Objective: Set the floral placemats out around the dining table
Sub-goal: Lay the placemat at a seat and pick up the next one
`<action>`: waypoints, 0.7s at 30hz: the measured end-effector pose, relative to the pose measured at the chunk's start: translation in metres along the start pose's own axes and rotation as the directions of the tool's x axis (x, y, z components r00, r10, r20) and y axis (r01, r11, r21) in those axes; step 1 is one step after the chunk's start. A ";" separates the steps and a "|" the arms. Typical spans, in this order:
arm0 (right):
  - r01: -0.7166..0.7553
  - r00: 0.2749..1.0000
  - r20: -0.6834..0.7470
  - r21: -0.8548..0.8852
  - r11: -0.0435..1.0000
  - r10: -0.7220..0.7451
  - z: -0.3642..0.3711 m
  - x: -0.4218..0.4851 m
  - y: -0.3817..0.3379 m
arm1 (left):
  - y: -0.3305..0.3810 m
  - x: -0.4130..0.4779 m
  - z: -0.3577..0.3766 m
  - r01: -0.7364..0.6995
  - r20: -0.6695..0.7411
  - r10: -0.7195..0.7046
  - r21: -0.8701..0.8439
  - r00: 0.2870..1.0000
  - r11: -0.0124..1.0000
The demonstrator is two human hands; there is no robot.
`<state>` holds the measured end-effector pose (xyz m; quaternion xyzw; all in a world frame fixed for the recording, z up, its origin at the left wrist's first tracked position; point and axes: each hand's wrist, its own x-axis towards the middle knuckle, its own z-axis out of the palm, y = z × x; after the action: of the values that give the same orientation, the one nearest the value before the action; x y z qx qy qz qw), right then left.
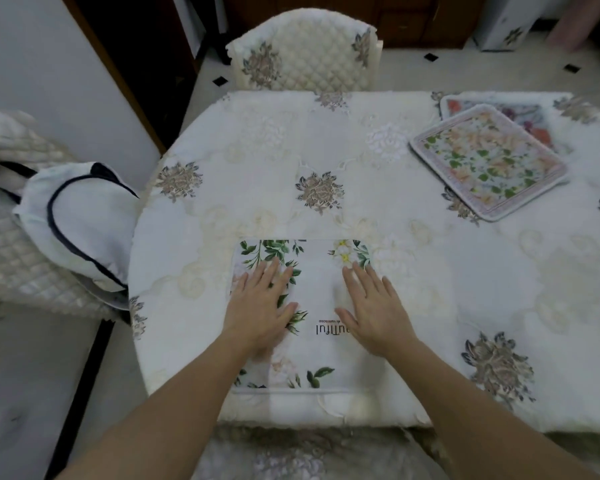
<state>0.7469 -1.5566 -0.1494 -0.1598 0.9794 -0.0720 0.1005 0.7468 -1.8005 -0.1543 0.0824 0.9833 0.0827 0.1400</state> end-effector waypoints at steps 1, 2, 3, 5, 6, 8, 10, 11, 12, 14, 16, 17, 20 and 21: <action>-0.002 1.000 -0.031 -0.008 1.000 0.002 -0.009 -0.005 0.002 | 0.007 -0.002 -0.005 -0.007 -0.022 0.007 0.021 1.000 1.000; -0.003 0.998 -0.059 -0.018 1.000 0.002 -0.017 -0.011 0.006 | 0.016 -0.003 -0.010 -0.018 -0.044 0.019 0.041 0.999 0.999; -0.006 0.996 -0.086 -0.026 1.000 0.004 -0.025 -0.017 0.010 | 0.026 -0.004 -0.015 -0.030 -0.063 0.033 0.050 0.997 0.998; -0.021 0.992 -0.126 -0.034 0.999 0.017 -0.038 -0.028 0.019 | 0.048 -0.006 -0.025 -0.058 -0.087 0.062 0.046 0.994 0.997; -0.027 0.990 -0.141 -0.037 0.999 0.022 -0.044 -0.033 0.023 | 0.059 -0.005 -0.029 -0.072 -0.094 0.076 0.050 0.993 0.996; -0.037 0.984 -0.177 -0.046 0.998 0.029 -0.054 -0.044 0.034 | 0.082 -0.004 -0.037 -0.107 -0.123 0.116 0.074 0.986 0.991; -0.048 0.977 -0.208 -0.044 0.998 0.038 -0.063 -0.055 0.047 | 0.106 -0.005 -0.041 -0.136 -0.171 0.148 0.079 0.974 0.988; -0.057 0.975 -0.218 -0.038 0.998 0.047 -0.067 -0.062 0.053 | 0.119 -0.006 -0.042 -0.153 -0.200 0.166 0.076 0.966 0.985; -0.064 0.971 -0.231 -0.031 0.997 0.055 -0.070 -0.069 0.060 | 0.130 -0.007 -0.043 -0.171 -0.232 0.184 0.076 0.955 0.982; -0.070 0.966 -0.252 -0.020 0.997 0.063 -0.076 -0.082 0.073 | 0.151 -0.009 -0.043 -0.204 -0.288 0.220 0.086 0.932 0.975; -0.069 0.962 -0.264 -0.010 0.998 0.064 -0.079 -0.098 0.087 | 0.171 -0.014 -0.043 -0.226 -0.304 0.245 0.098 0.921 0.969; -0.069 0.961 -0.269 -0.004 0.998 0.065 -0.080 -0.105 0.094 | 0.181 -0.016 -0.044 -0.227 -0.305 0.249 0.105 0.919 0.968; -0.072 0.961 -0.267 0.017 0.997 0.074 -0.081 -0.126 0.117 | 0.208 -0.026 -0.044 -0.209 -0.301 0.236 0.120 0.924 0.971; -0.077 0.960 -0.267 0.022 0.997 0.080 -0.081 -0.132 0.123 | 0.216 -0.030 -0.044 -0.207 -0.300 0.236 0.125 0.924 0.970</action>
<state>0.8148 -1.3887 -0.0690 -0.1092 0.9891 -0.0946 -0.0290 0.7927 -1.6020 -0.0646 0.1852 0.9800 0.0650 -0.0318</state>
